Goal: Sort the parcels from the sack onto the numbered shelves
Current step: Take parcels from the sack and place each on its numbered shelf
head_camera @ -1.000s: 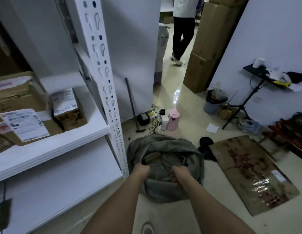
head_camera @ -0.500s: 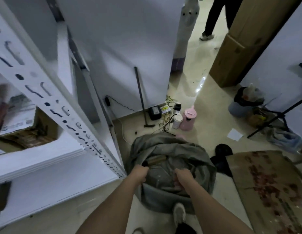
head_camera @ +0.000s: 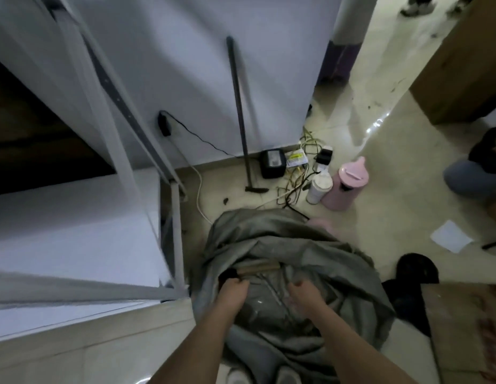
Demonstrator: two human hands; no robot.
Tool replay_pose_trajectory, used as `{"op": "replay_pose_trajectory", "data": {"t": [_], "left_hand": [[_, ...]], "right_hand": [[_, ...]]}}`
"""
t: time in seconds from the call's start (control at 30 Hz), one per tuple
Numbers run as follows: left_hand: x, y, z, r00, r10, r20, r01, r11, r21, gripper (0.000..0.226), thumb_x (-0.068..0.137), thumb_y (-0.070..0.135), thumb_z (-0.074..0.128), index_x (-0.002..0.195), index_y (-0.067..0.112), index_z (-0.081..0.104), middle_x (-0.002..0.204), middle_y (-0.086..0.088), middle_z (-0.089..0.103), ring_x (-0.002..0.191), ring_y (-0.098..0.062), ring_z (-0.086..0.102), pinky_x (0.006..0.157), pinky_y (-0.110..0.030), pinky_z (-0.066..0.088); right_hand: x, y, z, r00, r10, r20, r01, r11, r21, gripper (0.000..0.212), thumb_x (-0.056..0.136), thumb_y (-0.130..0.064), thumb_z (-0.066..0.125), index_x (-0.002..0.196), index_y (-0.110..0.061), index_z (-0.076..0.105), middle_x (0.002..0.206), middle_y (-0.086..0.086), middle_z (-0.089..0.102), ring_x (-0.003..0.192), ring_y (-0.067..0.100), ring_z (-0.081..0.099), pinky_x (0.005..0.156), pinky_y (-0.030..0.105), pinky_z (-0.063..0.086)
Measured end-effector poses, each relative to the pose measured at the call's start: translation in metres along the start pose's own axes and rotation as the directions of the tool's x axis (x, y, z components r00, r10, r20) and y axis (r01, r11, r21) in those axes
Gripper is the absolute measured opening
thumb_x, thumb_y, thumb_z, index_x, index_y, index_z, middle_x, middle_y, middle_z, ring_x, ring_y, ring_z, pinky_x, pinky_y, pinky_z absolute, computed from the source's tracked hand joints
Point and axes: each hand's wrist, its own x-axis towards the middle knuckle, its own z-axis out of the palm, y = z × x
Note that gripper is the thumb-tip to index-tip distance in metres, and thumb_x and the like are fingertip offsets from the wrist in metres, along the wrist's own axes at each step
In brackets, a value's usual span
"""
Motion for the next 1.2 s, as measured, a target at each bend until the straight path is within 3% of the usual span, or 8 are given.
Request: {"op": "replay_pose_trajectory", "data": {"t": [0.13, 0.27, 0.47, 0.57, 0.7, 0.9, 1.07, 1.2], "left_hand": [[0.104, -0.032, 0.019, 0.999, -0.023, -0.029, 0.024, 1.0, 0.006, 0.042, 0.098, 0.019, 0.045, 0.135, 0.0, 0.048, 0.134, -0.014, 0.051, 0.119, -0.03, 0.049, 0.101, -0.03, 0.039], [0.194, -0.064, 0.033, 0.997, -0.07, -0.028, 0.07, 0.998, 0.002, 0.044, 0.098, 0.019, 0.045, 0.137, 0.001, 0.045, 0.132, -0.014, 0.051, 0.115, -0.029, 0.05, 0.098, -0.031, 0.039], [0.298, -0.1, 0.054, 0.992, -0.123, -0.033, 0.124, 0.992, 0.023, 0.07, 0.089, 0.026, 0.054, 0.149, 0.004, 0.024, 0.146, -0.019, 0.037, 0.129, -0.036, 0.041, 0.11, -0.043, 0.035], [0.322, -0.106, 0.063, 0.992, -0.121, -0.015, 0.12, 0.99, -0.075, 0.086, 0.069, 0.032, 0.06, 0.145, 0.008, 0.028, 0.137, -0.02, 0.046, 0.121, -0.038, 0.049, 0.106, -0.046, 0.041], [0.305, -0.096, 0.064, 0.99, -0.125, -0.057, 0.109, 0.968, -0.226, 0.066, 0.078, 0.021, 0.056, 0.14, 0.011, 0.035, 0.128, -0.023, 0.049, 0.117, -0.042, 0.05, 0.103, -0.048, 0.042], [0.198, -0.074, 0.057, 0.992, -0.084, -0.09, 0.057, 0.962, -0.268, 0.067, 0.09, 0.009, 0.051, 0.148, 0.016, 0.019, 0.139, -0.014, 0.042, 0.118, -0.03, 0.047, 0.102, -0.039, 0.041], [0.105, -0.067, 0.046, 0.993, -0.084, -0.079, 0.06, 0.962, -0.266, 0.058, 0.095, 0.015, 0.05, 0.146, 0.016, 0.023, 0.124, -0.006, 0.043, 0.098, -0.019, 0.044, 0.084, -0.031, 0.036], [0.045, -0.068, 0.039, 0.983, -0.153, -0.101, 0.099, 0.907, -0.409, 0.052, 0.092, 0.036, 0.054, 0.14, 0.022, 0.038, 0.132, -0.007, 0.049, 0.109, -0.025, 0.05, 0.1, -0.04, 0.041]], "right_hand": [[0.091, 0.025, 0.023, 0.997, -0.042, 0.072, 0.045, 0.998, -0.044, 0.055, 0.097, -0.032, 0.051, 0.145, -0.009, 0.038, 0.13, 0.015, 0.055, 0.116, 0.031, 0.054, 0.092, 0.035, 0.044], [0.173, 0.034, 0.052, 0.997, -0.064, 0.049, 0.066, 0.997, -0.043, 0.036, 0.097, -0.023, 0.051, 0.129, -0.007, 0.045, 0.125, 0.017, 0.052, 0.112, 0.028, 0.053, 0.087, 0.031, 0.042], [0.261, 0.033, 0.085, 0.999, -0.038, -0.033, 0.04, 0.998, 0.048, 0.062, 0.094, -0.022, 0.057, 0.144, 0.005, 0.031, 0.146, 0.018, 0.037, 0.131, 0.036, 0.042, 0.103, 0.036, 0.037], [0.277, 0.036, 0.09, 1.0, -0.026, 0.013, 0.024, 0.99, 0.139, 0.066, 0.095, -0.02, 0.055, 0.148, 0.002, 0.021, 0.151, 0.017, 0.032, 0.134, 0.035, 0.038, 0.107, 0.037, 0.034], [0.267, 0.041, 0.083, 0.998, -0.043, -0.048, 0.052, 0.975, 0.216, 0.055, 0.097, -0.012, 0.05, 0.146, 0.001, 0.029, 0.146, 0.016, 0.039, 0.123, 0.03, 0.046, 0.095, 0.032, 0.038], [0.167, 0.047, 0.059, 0.989, 0.038, -0.143, -0.006, 0.975, 0.223, 0.047, 0.1, -0.021, 0.047, 0.144, -0.006, 0.04, 0.146, 0.016, 0.031, 0.126, 0.034, 0.043, 0.109, 0.038, 0.036], [0.069, 0.042, 0.036, 0.972, 0.139, -0.187, -0.038, 0.886, 0.461, 0.027, 0.096, -0.032, 0.055, 0.119, -0.019, 0.047, 0.134, 0.014, 0.046, 0.113, 0.03, 0.05, 0.099, 0.041, 0.044], [-0.004, 0.023, 0.008, 0.97, 0.188, -0.152, -0.058, 0.793, 0.606, 0.024, 0.097, -0.031, 0.056, 0.11, -0.016, 0.042, 0.111, 0.01, 0.051, 0.095, 0.023, 0.05, 0.087, 0.038, 0.043]]}}
